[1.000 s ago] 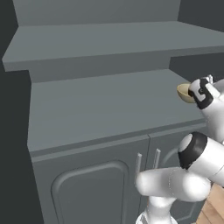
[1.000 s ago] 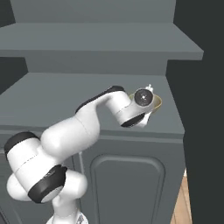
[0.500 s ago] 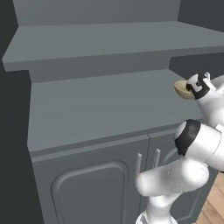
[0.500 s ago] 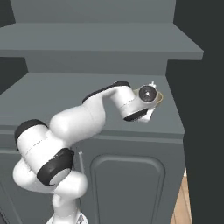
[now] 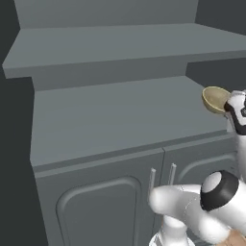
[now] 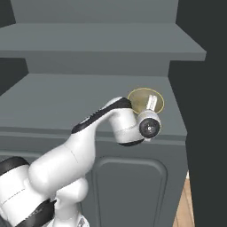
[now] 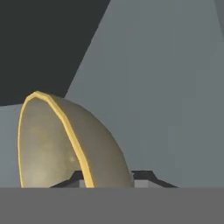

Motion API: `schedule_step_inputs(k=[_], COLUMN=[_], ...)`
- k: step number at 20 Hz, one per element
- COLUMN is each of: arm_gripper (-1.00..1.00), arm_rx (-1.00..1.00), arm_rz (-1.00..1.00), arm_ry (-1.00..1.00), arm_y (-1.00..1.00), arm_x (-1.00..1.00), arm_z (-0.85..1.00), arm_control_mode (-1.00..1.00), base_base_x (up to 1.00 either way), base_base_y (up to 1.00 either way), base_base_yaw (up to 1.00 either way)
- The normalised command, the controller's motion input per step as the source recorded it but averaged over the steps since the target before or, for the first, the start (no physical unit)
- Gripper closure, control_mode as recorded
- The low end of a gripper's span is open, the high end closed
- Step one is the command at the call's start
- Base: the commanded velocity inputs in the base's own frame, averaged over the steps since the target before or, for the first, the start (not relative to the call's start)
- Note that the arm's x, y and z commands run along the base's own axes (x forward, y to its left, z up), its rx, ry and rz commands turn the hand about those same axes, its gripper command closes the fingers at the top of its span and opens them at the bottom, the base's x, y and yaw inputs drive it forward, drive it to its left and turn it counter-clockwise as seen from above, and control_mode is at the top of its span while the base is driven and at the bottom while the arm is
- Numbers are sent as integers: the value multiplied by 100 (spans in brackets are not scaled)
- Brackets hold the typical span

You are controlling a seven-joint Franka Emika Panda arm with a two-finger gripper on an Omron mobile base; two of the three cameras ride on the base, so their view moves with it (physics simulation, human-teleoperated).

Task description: Take the smaller bowl and place it next to the appetizer plate on the dining counter , and place the larger bowl next to the plate with cooked food.

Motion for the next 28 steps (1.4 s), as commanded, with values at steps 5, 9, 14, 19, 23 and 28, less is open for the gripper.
schedule_step_inputs(k=[5, 9, 14, 19, 23, 28], arm_gripper=[100, 100, 100, 100, 100, 100], arm_rx=[0, 7, -8, -13, 4, 9], arm_rz=[-2, -1, -10, 1, 3, 9], arm_ry=[-9, -9, 51, 61, -5, -18], arm_y=[38, 29, 5, 6, 22, 56], arm_x=[-100, -100, -75, -54, -90, -48], arm_z=[10, 49, 54, 43, -8, 4], arm_control_mode=[-100, -100, -100, -100, -100, -100], base_base_x=[0, 0, 0, 0, 0, 0], base_base_y=[0, 0, 0, 0, 0, 0], base_base_yaw=[0, 0, 0, 0, 0, 0])
